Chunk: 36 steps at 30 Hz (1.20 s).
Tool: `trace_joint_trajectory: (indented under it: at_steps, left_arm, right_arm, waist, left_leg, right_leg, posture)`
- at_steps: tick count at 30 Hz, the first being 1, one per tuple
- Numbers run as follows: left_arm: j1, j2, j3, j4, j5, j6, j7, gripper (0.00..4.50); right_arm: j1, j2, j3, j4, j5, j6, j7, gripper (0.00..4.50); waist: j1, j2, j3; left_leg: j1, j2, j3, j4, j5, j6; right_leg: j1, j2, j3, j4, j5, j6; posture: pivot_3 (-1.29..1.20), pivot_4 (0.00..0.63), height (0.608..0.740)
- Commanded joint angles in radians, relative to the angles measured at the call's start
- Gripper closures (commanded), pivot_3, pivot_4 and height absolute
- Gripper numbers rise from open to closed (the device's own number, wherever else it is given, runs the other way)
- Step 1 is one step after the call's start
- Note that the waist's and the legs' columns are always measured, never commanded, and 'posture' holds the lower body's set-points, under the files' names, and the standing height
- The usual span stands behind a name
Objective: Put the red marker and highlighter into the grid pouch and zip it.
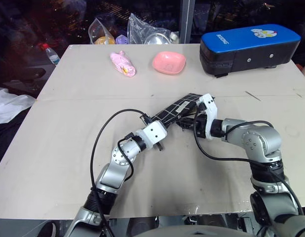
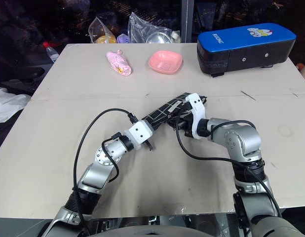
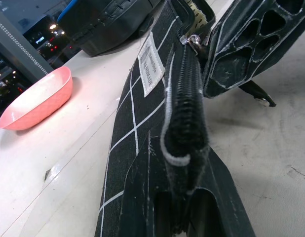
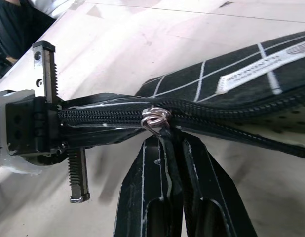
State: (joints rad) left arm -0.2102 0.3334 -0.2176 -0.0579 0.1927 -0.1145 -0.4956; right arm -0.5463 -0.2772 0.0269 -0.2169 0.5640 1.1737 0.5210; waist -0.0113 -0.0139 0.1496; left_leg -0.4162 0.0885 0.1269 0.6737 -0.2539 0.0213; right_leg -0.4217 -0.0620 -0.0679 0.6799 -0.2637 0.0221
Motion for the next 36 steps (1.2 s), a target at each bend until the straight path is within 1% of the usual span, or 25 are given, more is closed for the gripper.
trace_joint_trajectory:
  at_steps: [1,10,14,15,19,21,23,25,30,31,32,33,34,35,36]
  left_arm:
    - [0.008,0.001,0.008,-0.021,-0.012,-0.011,0.014,4.5]
    - [0.014,0.001,0.009,-0.022,-0.012,-0.011,0.021,4.5]
    - [0.016,0.001,0.01,-0.022,-0.013,-0.011,0.021,4.5]
    - [0.017,0.002,0.011,-0.024,-0.013,-0.011,0.02,4.5]
    - [0.018,0.002,0.014,-0.018,-0.012,-0.01,0.024,4.5]
    - [0.016,0.004,0.017,-0.015,-0.01,-0.01,0.028,4.5]
    - [0.015,0.008,0.023,-0.012,-0.009,-0.009,0.033,4.5]
    - [0.014,0.012,0.031,-0.008,-0.008,-0.008,0.04,4.5]
    - [0.008,0.022,0.047,0.002,-0.007,-0.009,0.052,4.5]
    - [0.007,0.025,0.051,0.004,-0.009,-0.009,0.052,4.5]
    - [0.006,0.027,0.055,0.002,-0.014,-0.01,0.052,4.5]
    - [0.007,0.031,0.061,0.0,-0.018,-0.01,0.054,4.5]
    - [0.008,0.034,0.068,-0.004,-0.022,-0.01,0.055,3.99]
    - [0.01,0.038,0.073,-0.007,-0.026,-0.011,0.054,3.85]
    - [0.013,0.045,0.082,-0.01,-0.02,-0.012,0.061,3.45]
  right_arm:
    - [-0.04,-0.037,-0.085,0.009,0.023,-0.026,0.004,4.43]
    - [-0.082,-0.126,-0.186,0.116,0.032,-0.061,-0.008,4.43]
    - [-0.093,-0.152,-0.198,0.154,0.027,-0.086,-0.011,4.43]
    - [-0.096,-0.156,-0.205,0.163,0.021,-0.093,-0.02,4.43]
    - [-0.149,-0.22,-0.265,0.34,-0.062,-0.199,-0.096,4.43]
    - [-0.154,-0.225,-0.268,0.367,-0.068,-0.219,-0.107,4.43]
    - [-0.161,-0.222,-0.28,0.401,-0.094,-0.261,-0.149,4.43]
    - [-0.157,-0.229,-0.276,0.411,-0.095,-0.279,-0.139,4.43]
    - [-0.096,-0.265,-0.222,0.336,-0.056,-0.267,-0.019,4.43]
    - [-0.084,-0.273,-0.213,0.329,-0.058,-0.278,0.001,4.03]
    - [-0.073,-0.282,-0.202,0.324,-0.063,-0.296,0.024,3.88]
    - [-0.062,-0.294,-0.192,0.321,-0.068,-0.313,0.052,3.57]
    - [-0.051,-0.306,-0.182,0.318,-0.07,-0.324,0.078,3.02]
    - [-0.041,-0.318,-0.174,0.316,-0.073,-0.334,0.101,2.69]
    - [-0.022,-0.338,-0.155,0.317,-0.085,-0.359,0.14,2.04]
  waist:
    - [0.0,0.0,0.0]
    - [0.0,0.0,0.0]
    - [0.0,0.0,0.0]
    - [0.0,0.0,0.0]
    - [0.002,0.0,0.0]
    - [0.003,0.0,0.0]
    - [0.001,0.0,0.0]
    - [-0.002,0.0,0.0]
    - [0.001,0.0,0.0]
    - [0.001,0.0,0.0]
    - [0.001,0.0,0.0]
    - [0.002,0.0,0.0]
    - [0.001,0.0,0.0]
    - [0.001,0.0,0.0]
    - [0.001,0.0,0.0]
  left_leg:
    - [0.0,0.0,0.0,0.0,0.0,0.0]
    - [0.0,0.0,0.001,0.0,-0.001,0.002]
    - [0.0,0.0,0.002,0.0,-0.001,0.002]
    - [0.0,0.0,0.002,-0.001,-0.001,0.002]
    - [0.0,0.0,0.003,-0.001,-0.001,0.002]
    - [0.0,-0.001,0.004,-0.001,0.0,0.001]
    - [0.0,0.0,0.004,-0.001,0.0,0.0]
    - [0.0,0.0,0.004,-0.002,0.0,0.0]
    - [0.0,0.0,0.004,-0.002,0.0,0.0]
    - [0.0,0.0,0.004,-0.002,0.0,0.0]
    - [0.0,0.0,0.004,-0.002,0.0,0.0]
    - [0.0,0.0,0.004,-0.002,0.0,0.0]
    - [0.0,0.0,0.004,-0.002,0.0,0.0]
    - [0.0,0.0,0.004,-0.002,0.0,0.0]
    - [0.0,0.0,0.004,-0.002,0.0,0.0]
  right_leg:
    - [0.0,0.0,0.0,0.0,0.0,0.0]
    - [0.0,0.0,0.0,0.0,0.0,0.0]
    - [0.0,0.0,0.0,0.0,0.0,0.0]
    - [0.0,0.0,0.0,0.0,0.0,0.0]
    - [0.0,0.0,0.0,-0.001,0.0,0.0]
    - [0.0,-0.001,0.0,-0.001,0.0,0.0]
    - [0.0,0.0,0.0,-0.001,0.0,0.0]
    - [0.0,0.0,0.001,-0.001,0.0,0.0]
    - [-0.001,0.0,0.001,-0.001,0.0,0.0]
    - [-0.001,0.0,0.001,-0.001,0.0,0.0]
    - [-0.001,0.0,0.001,-0.001,0.0,0.0]
    - [-0.001,0.0,0.001,-0.001,0.0,0.0]
    - [-0.001,0.0,0.001,-0.001,0.0,0.0]
    - [-0.001,0.0,0.001,-0.001,0.0,0.0]
    - [-0.001,0.0,0.001,-0.001,0.0,0.0]
  posture:
    - [0.0,0.15,0.717]
    - [0.0,0.15,0.717]
    - [0.0,0.15,0.717]
    - [0.0,0.15,0.717]
    - [0.0,0.15,0.717]
    - [0.0,0.15,0.717]
    - [0.0,0.15,0.717]
    - [0.0,0.15,0.717]
    - [0.0,0.15,0.717]
    - [0.0,0.15,0.717]
    - [0.0,0.15,0.717]
    - [0.0,0.15,0.717]
    - [0.0,0.15,0.717]
    - [0.0,0.15,0.717]
    - [0.0,0.15,0.717]
